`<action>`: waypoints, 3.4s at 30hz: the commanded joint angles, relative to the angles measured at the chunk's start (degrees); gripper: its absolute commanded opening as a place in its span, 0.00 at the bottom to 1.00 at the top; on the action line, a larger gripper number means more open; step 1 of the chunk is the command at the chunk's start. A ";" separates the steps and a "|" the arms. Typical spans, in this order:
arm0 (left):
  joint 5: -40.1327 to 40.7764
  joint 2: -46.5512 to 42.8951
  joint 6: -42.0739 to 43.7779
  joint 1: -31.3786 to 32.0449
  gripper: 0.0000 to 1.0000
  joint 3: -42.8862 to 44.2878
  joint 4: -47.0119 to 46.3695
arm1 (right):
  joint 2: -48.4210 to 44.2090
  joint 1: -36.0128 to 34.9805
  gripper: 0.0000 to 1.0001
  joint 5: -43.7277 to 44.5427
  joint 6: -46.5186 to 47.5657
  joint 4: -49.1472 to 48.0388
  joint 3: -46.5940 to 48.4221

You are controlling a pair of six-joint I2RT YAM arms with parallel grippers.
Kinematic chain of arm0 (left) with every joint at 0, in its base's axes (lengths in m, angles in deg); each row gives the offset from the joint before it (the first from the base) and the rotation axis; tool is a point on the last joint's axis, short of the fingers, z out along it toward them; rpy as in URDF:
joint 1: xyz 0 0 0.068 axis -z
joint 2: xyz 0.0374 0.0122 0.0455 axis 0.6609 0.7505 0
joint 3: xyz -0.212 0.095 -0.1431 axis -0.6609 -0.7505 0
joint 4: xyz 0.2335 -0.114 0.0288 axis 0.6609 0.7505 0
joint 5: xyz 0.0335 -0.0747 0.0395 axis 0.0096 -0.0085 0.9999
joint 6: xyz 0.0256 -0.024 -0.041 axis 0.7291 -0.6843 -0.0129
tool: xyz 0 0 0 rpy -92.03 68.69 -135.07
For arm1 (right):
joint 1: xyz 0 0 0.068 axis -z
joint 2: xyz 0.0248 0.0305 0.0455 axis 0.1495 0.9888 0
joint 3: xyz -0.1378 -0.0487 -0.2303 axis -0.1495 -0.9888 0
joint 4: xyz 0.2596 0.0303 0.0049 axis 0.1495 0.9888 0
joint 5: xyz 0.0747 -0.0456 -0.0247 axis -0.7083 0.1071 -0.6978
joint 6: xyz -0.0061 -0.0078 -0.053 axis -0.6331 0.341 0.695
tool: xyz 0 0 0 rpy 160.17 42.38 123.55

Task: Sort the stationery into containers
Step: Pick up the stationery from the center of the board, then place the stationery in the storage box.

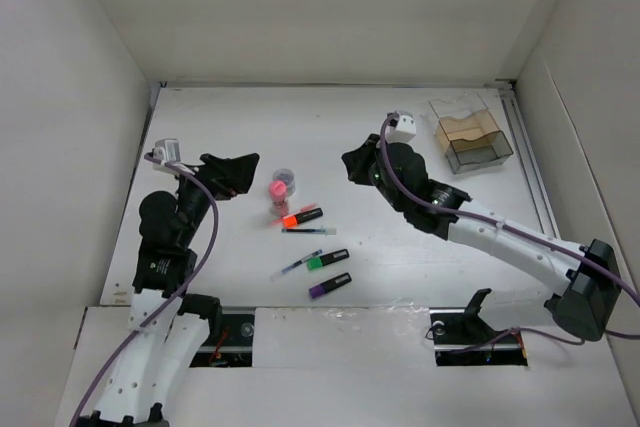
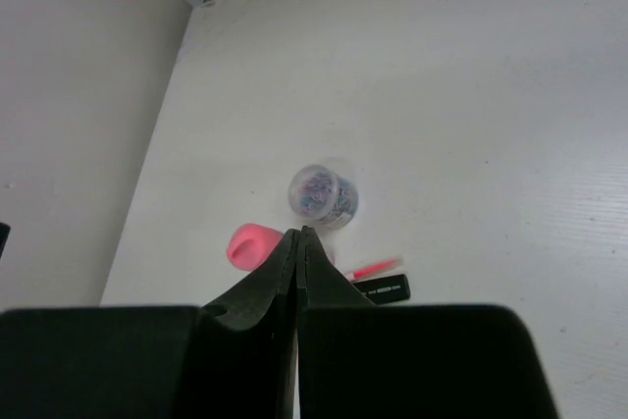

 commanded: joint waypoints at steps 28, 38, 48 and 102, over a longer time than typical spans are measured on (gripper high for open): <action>13.61 0.43 -4.09 0.26 0.32 -1.86 5.74 | 19.94 -5.65 0.85 -10.16 2.86 3.95 15.15; 18.19 -6.34 -4.97 1.31 0.87 -7.76 10.67 | 35.58 -8.47 0.86 -7.01 5.14 9.31 27.37; 18.72 -6.87 -4.97 1.31 0.87 -8.81 9.26 | 42.10 -8.47 0.74 -4.53 5.14 9.93 31.85; -8.79 14.49 7.86 3.42 0.81 -16.72 -20.09 | 49.39 51.37 0.19 5.74 -5.49 22.32 72.63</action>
